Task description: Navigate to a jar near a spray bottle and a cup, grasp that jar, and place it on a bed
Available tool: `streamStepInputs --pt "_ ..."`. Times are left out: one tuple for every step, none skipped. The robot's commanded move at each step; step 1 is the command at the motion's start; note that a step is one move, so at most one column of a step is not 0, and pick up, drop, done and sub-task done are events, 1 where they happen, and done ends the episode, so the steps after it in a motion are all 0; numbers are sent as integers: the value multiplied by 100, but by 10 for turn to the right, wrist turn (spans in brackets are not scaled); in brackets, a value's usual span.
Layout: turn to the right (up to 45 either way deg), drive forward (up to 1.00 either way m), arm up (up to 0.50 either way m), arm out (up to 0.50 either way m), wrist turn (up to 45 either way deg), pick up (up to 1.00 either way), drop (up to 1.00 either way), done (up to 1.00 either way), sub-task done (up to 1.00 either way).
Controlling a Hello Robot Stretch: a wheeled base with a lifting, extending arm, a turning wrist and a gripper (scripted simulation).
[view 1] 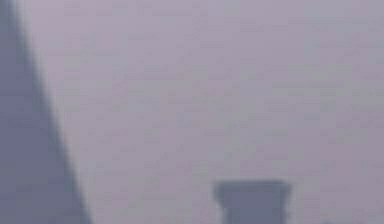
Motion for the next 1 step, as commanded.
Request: streamStepInputs --pt "0 0 0 0 30 0 0 0 0"
